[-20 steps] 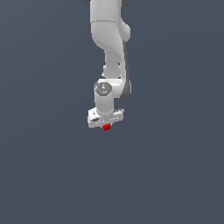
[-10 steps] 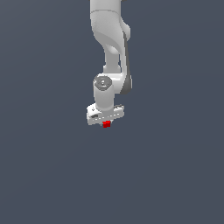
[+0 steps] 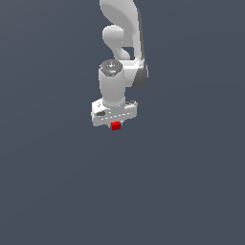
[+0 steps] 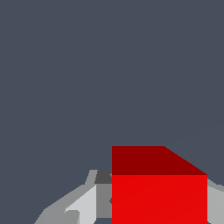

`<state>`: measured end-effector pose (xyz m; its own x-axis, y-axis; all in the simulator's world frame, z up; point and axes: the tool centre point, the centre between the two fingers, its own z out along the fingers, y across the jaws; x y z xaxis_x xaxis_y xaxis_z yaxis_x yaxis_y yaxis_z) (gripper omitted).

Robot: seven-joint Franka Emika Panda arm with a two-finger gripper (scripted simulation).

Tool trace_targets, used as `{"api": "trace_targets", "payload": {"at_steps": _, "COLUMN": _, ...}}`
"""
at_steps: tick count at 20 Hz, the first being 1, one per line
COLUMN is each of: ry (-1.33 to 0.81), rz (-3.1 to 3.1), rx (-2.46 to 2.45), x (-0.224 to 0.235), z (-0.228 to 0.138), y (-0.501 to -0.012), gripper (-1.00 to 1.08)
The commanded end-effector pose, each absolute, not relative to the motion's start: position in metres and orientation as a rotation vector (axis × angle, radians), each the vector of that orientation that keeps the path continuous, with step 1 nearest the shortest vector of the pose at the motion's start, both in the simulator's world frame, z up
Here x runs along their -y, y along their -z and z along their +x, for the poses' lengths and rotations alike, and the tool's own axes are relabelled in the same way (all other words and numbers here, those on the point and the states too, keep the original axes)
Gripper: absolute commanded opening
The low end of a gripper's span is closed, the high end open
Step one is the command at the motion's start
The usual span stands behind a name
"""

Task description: Lift up the red cube by 0.2 meters.

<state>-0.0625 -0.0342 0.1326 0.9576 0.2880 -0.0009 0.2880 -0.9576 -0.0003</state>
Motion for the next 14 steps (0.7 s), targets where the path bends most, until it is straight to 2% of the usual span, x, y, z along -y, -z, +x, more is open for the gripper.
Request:
{"api": "trace_targets", "payload": {"at_steps": 1, "ry": -0.001, "rz": -3.108, "rx": 0.457, "x": 0.034, "z": -0.063, "y": -0.157, "gripper": -1.00}}
{"api": "trace_targets", "payload": {"at_steps": 8, "ry": 0.000, "rz": -3.108, "rx": 0.458, "x": 0.034, "z": -0.062, "y": -0.207, "gripper": -1.00}}
{"api": "trace_targets", "payload": {"at_steps": 14, "ry": 0.000, "rz": -3.108, "rx": 0.458, "x": 0.034, "z": -0.061, "y": -0.228, "gripper": -1.00}}
